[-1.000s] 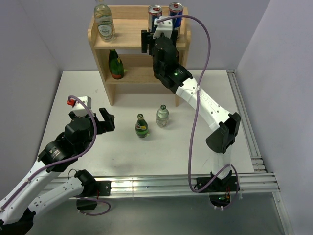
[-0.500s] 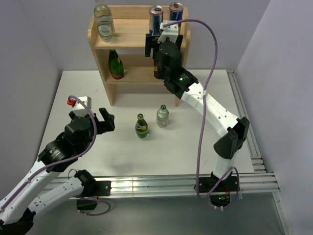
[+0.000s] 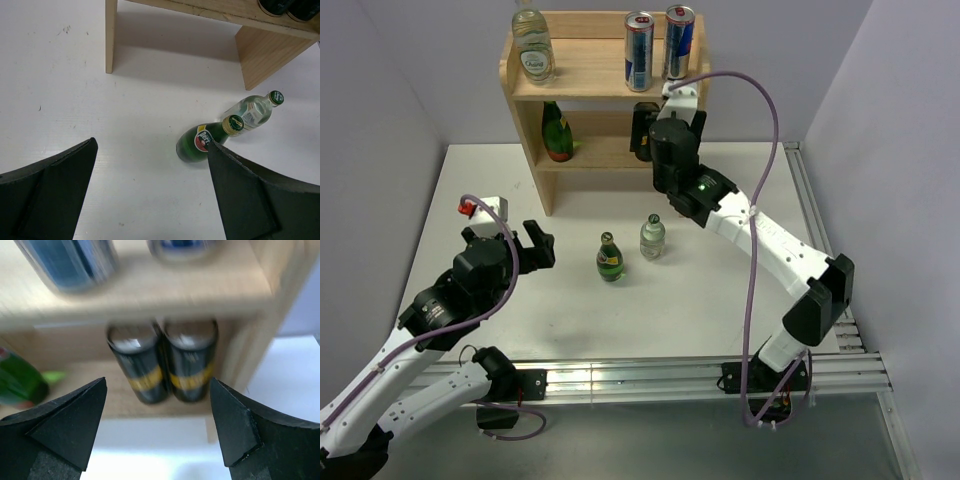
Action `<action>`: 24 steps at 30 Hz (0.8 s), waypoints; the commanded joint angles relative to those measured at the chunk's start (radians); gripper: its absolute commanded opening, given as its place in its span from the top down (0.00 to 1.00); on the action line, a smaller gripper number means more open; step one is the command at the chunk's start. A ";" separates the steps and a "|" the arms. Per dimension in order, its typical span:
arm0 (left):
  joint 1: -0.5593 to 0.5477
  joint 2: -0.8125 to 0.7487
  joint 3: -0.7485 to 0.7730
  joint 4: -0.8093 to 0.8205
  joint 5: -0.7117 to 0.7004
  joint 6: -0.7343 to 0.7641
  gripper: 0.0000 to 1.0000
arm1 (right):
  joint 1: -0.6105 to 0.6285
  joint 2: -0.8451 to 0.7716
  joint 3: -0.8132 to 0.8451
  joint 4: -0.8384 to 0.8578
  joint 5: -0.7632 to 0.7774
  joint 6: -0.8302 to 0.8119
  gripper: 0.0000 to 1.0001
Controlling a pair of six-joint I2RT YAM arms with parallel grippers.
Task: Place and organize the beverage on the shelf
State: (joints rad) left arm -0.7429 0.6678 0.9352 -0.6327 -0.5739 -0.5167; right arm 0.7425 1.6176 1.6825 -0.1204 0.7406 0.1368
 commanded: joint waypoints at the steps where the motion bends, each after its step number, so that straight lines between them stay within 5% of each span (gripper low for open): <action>1: 0.005 0.007 -0.004 0.021 -0.018 0.007 0.01 | 0.027 -0.123 -0.082 -0.009 0.057 0.079 0.10; 6: 0.005 0.001 -0.007 0.028 -0.012 0.009 0.01 | 0.083 -0.258 -0.240 -0.013 0.091 0.121 0.10; 13: 0.002 0.119 0.004 0.085 0.184 -0.022 0.01 | 0.153 -0.472 -0.473 -0.059 0.129 0.253 0.10; 24: -0.229 0.286 -0.116 0.284 0.046 -0.166 0.01 | 0.205 -0.737 -0.734 -0.199 0.143 0.431 0.10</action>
State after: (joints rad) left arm -0.9157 0.9195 0.8585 -0.4580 -0.4747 -0.6346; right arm 0.9409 0.9310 0.9760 -0.2695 0.8524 0.4881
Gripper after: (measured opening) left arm 0.994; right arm 0.899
